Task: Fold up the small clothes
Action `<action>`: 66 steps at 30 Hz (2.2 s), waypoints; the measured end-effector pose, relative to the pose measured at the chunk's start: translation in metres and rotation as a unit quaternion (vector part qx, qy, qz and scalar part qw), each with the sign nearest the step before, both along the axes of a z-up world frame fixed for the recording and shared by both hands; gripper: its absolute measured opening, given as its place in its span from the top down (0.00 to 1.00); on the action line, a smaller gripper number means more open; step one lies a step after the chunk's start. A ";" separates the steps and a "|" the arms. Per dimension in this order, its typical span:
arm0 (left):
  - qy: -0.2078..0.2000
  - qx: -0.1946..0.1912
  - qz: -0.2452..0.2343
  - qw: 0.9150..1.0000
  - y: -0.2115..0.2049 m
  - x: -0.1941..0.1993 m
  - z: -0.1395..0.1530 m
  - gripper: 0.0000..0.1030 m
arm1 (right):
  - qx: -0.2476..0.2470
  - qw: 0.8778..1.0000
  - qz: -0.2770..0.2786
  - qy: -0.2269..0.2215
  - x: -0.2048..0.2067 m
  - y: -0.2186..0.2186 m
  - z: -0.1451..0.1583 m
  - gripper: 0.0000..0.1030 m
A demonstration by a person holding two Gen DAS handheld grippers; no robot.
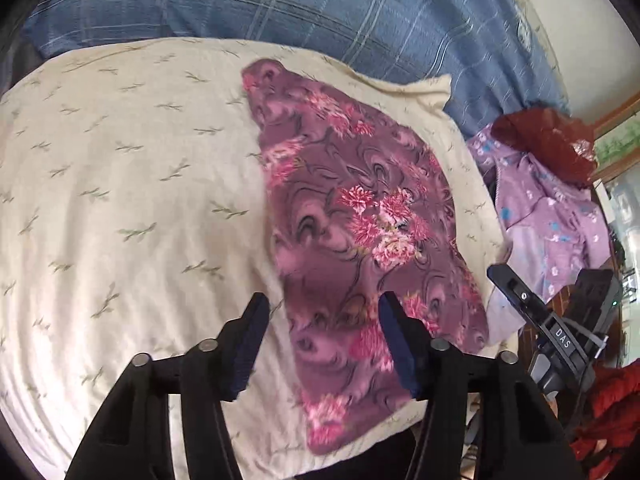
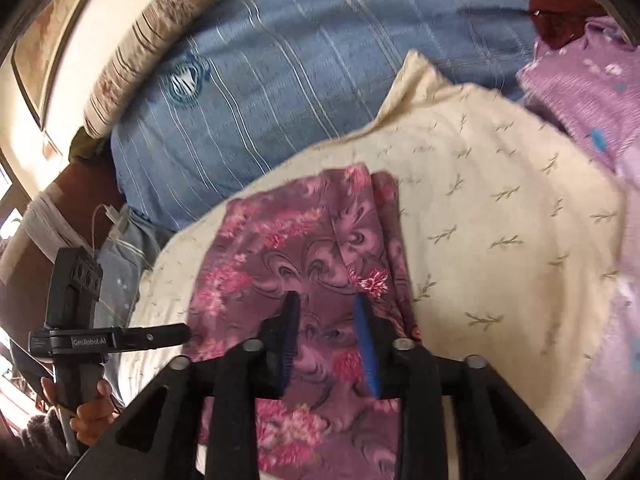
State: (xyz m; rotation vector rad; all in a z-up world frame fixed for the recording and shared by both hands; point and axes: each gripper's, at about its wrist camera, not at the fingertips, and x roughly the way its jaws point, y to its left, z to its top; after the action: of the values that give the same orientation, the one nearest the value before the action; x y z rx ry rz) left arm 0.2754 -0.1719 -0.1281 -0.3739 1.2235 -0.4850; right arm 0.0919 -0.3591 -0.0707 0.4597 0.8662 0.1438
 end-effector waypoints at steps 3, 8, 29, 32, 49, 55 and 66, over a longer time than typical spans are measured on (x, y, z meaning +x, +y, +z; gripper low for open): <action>0.038 -0.055 0.008 0.998 0.014 -0.021 -0.011 0.35 | 0.007 1.000 -0.014 0.014 -0.016 -0.004 -0.007 0.54; 0.051 0.022 -0.053 0.997 -0.019 -0.048 -0.047 0.36 | -0.030 0.999 0.023 0.027 -0.037 0.024 -0.036 0.57; 0.054 -0.006 -0.001 0.999 -0.008 0.041 -0.031 0.32 | 0.045 0.997 -0.017 0.065 0.065 -0.024 -0.041 0.45; 0.058 -0.006 -0.004 0.998 -0.024 0.054 -0.046 0.32 | 0.103 0.992 0.000 0.073 0.076 -0.029 -0.059 0.45; 0.030 -0.049 -0.022 0.998 -0.051 0.061 -0.046 0.58 | 0.054 0.996 0.043 0.061 0.078 0.008 -0.052 0.72; -0.020 -0.085 0.005 0.996 0.001 0.045 -0.003 0.69 | 0.098 0.993 0.046 0.047 0.076 0.040 -0.016 0.74; -0.064 0.136 0.102 0.983 0.102 0.052 -0.020 0.47 | -0.047 0.990 0.116 0.071 0.128 0.176 -0.037 0.71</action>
State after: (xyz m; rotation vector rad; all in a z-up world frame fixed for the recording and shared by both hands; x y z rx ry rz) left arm 0.3273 -0.0697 -0.1485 -0.2266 1.0945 -0.1591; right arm 0.2197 -0.1826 -0.1082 0.2814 1.0609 0.2861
